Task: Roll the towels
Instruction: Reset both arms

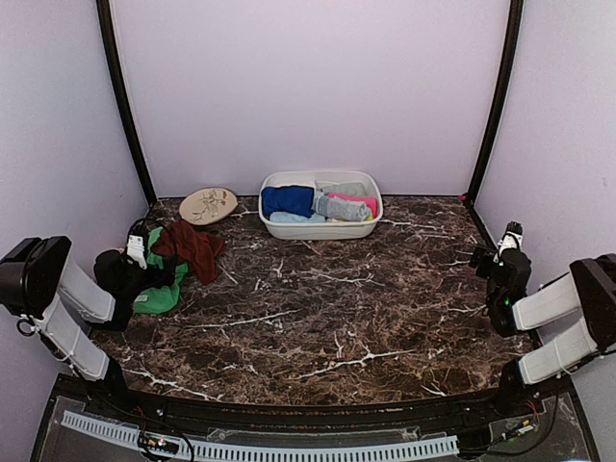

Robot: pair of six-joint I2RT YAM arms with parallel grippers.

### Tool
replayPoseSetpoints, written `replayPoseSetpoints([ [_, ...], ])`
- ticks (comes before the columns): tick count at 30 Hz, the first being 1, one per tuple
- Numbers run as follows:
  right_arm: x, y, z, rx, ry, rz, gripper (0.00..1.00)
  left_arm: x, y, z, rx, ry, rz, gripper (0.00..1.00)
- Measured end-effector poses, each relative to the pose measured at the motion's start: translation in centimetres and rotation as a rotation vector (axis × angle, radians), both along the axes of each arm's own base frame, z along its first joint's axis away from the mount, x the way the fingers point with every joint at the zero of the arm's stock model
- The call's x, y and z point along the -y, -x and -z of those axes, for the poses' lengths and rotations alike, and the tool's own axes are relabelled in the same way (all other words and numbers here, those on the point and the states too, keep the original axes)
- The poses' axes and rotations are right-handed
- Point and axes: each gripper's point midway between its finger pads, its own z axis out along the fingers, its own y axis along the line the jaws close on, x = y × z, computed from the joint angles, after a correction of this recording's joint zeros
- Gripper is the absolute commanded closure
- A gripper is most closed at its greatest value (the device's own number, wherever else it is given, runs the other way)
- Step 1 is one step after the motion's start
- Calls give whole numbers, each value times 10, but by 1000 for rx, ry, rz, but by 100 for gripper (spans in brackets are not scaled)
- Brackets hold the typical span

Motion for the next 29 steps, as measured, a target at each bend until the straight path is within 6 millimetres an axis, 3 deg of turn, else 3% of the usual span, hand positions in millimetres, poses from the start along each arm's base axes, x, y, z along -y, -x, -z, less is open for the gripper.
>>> replayPoseSetpoints([
  [6,-1,-9,29,-40,1,-77,0,-3,-2,-9,36,-5,-19,1],
  [13,-5,-22,16,10,-17,-150,0,-5,-3,-10,40,-8,-28,1],
  [29,-15,-25,13,22,-19,-210,0,-6,-3,-11,47,-9,-35,1],
])
